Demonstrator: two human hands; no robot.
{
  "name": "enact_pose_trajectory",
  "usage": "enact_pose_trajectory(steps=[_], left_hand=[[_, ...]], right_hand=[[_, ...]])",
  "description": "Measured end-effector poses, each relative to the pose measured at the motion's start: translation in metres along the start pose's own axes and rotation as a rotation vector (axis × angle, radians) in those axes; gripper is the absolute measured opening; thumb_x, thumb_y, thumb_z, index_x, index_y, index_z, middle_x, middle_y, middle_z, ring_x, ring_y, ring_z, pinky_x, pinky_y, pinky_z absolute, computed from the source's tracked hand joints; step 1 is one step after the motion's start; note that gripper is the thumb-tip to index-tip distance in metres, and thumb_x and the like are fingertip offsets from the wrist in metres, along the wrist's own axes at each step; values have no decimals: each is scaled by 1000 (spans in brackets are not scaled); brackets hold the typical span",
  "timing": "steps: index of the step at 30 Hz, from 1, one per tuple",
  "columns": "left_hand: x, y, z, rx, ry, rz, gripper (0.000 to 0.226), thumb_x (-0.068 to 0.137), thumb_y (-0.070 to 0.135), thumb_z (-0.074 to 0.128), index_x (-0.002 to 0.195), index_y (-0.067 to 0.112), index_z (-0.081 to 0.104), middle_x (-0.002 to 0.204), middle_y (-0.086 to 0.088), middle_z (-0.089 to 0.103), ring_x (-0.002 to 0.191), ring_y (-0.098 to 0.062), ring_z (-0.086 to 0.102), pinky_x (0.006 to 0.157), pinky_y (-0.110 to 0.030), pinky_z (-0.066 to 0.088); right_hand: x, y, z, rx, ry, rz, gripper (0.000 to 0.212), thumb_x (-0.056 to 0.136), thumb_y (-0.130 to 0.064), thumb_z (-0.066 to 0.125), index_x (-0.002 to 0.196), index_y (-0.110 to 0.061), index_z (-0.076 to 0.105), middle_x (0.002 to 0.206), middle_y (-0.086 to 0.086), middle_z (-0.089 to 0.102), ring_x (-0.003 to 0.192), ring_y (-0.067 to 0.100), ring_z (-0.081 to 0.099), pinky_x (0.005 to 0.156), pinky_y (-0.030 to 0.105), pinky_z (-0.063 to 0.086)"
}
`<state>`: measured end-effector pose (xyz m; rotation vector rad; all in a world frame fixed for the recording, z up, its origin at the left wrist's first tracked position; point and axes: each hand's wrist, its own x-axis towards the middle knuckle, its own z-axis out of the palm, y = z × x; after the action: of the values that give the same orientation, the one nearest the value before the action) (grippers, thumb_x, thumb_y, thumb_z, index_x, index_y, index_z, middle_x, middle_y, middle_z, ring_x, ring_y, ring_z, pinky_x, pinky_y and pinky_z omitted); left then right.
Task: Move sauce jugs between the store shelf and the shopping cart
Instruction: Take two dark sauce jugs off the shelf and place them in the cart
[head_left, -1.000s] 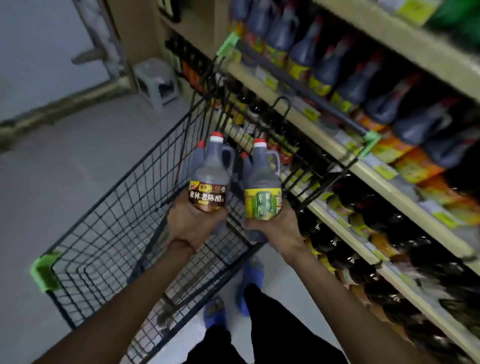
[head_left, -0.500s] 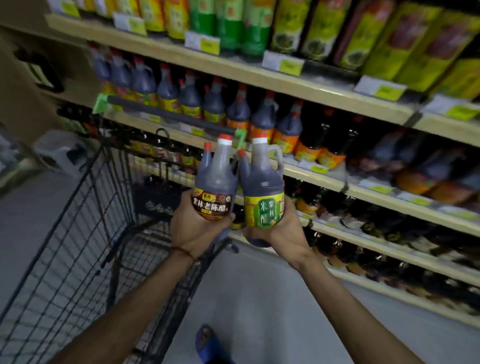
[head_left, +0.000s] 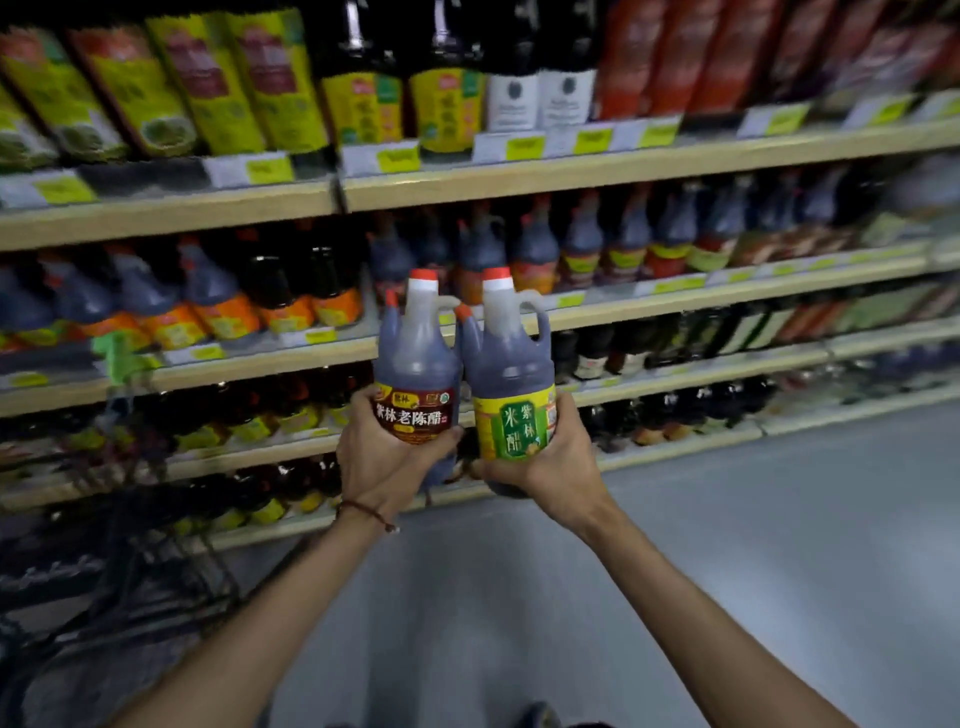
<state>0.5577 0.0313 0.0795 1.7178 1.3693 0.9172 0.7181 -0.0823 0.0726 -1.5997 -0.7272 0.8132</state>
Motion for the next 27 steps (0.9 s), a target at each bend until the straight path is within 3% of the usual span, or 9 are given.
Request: enact_pose_trajectory(steps=[2, 5, 9, 11, 16, 18, 23, 27], left_hand=[[-12, 23, 44, -14, -44, 36, 101, 37, 67, 81, 122, 23, 49, 105, 5, 64, 98, -22, 64, 83, -41, 55], [-25, 56, 105, -33, -117, 86, 99, 36, 68, 83, 118, 25, 47, 106, 5, 65, 98, -23, 65, 83, -43, 55], [-39, 101, 176, -52, -213, 149, 94, 40, 58, 89, 117, 24, 48, 106, 6, 65, 98, -21, 65, 82, -37, 53], [-44, 120, 210, -60, -265, 192, 93, 42, 57, 91, 117, 23, 48, 106, 7, 64, 96, -19, 65, 80, -35, 53], [-53, 161, 290, -40, -377, 297, 92, 49, 43, 100, 121, 16, 50, 108, 6, 63, 95, -17, 63, 79, -34, 53], [-52, 178, 326, -24, -418, 328, 90, 50, 40, 100, 120, 15, 50, 109, 2, 64, 95, -19, 64, 78, -36, 54], [-47, 230, 430, -65, -472, 341, 87, 50, 33, 101, 117, 14, 48, 104, 4, 62, 90, -18, 62, 73, -30, 47], [-49, 279, 517, -100, -538, 320, 95, 40, 54, 90, 116, 16, 47, 102, 6, 62, 89, -18, 63, 71, -32, 50]], right_hand=[[-3, 10, -51, -3, 64, -11, 94, 43, -24, 104, 120, -25, 51, 101, 0, 75, 91, 26, 76, 69, 57, 63], [-9, 20, -120, 21, 157, -10, 92, 47, -21, 103, 123, -23, 50, 103, 2, 75, 94, 27, 75, 71, 55, 64], [-17, 27, -195, 100, 276, 11, 84, 59, 0, 99, 125, -16, 49, 106, 8, 71, 88, 16, 74, 62, 32, 61], [-15, 33, -229, 128, 325, 26, 83, 60, 1, 98, 125, -13, 48, 108, 11, 70, 88, 15, 74, 61, 28, 59], [5, 50, -314, 111, 447, 36, 97, 47, -22, 103, 127, -11, 49, 110, 11, 74, 98, 30, 75, 82, 53, 62], [19, 57, -352, 95, 462, 44, 99, 46, -24, 104, 128, -9, 51, 112, 12, 75, 100, 32, 75, 84, 56, 61], [54, 58, -449, 58, 509, 65, 95, 50, -15, 104, 127, -13, 48, 110, 5, 75, 97, 21, 75, 83, 46, 64], [74, 57, -531, 36, 569, 103, 93, 50, -14, 104, 124, -14, 48, 108, 2, 74, 96, 19, 75, 81, 43, 64]])
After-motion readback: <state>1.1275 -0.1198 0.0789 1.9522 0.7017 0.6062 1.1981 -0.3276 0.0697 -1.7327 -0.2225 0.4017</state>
